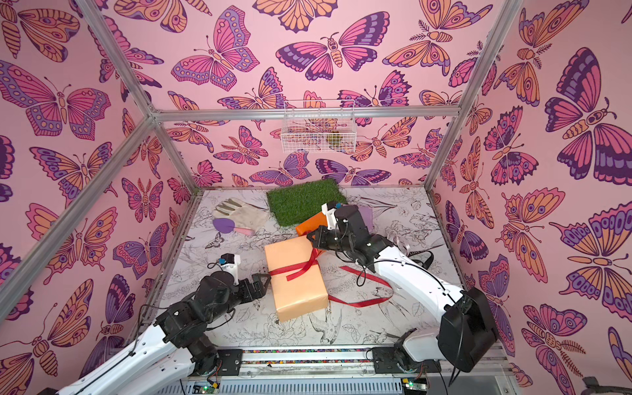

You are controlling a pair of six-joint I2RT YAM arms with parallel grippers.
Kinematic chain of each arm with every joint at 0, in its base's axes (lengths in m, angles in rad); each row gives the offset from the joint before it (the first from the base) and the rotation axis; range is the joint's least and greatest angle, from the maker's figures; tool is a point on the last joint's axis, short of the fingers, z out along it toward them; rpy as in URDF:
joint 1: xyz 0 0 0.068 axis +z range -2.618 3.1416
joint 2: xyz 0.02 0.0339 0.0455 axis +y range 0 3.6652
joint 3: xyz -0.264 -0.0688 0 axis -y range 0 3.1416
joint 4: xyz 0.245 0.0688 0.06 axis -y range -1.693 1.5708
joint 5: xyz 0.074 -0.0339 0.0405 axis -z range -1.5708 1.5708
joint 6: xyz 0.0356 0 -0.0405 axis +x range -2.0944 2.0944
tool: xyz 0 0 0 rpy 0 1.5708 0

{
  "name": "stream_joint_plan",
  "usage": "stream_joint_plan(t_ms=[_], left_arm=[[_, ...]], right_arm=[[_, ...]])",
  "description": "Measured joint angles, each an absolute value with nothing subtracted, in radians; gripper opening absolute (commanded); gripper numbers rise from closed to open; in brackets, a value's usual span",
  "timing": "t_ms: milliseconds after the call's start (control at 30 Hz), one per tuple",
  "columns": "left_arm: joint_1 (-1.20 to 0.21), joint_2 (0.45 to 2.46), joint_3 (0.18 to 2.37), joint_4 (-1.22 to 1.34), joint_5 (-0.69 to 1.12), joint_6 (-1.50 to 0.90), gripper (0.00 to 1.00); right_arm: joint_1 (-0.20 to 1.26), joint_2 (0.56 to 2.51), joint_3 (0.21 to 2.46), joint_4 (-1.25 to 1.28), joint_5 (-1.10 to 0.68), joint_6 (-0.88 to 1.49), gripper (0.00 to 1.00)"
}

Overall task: Untie the ribbon bows on the gift boxes
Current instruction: Untie the ribbon from the gift box.

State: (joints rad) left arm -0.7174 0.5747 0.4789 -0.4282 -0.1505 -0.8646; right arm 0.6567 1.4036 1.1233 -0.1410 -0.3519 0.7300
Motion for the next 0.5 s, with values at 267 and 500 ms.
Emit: stream_joint_plan(t_ms=[267, 500], left_arm=[[-0.687, 0.536, 0.466, -0.45, -0.155, -0.897, 1.0], [-0.685, 0.62, 0.472, -0.45, -0.12, -0.894, 1.0]], right_arm=[[0.726, 1.677, 1.429, -0.202, -0.345, 0.656, 0.0], [0.725, 1.98, 1.804, -0.26, -0.297, 0.638, 0.04]])
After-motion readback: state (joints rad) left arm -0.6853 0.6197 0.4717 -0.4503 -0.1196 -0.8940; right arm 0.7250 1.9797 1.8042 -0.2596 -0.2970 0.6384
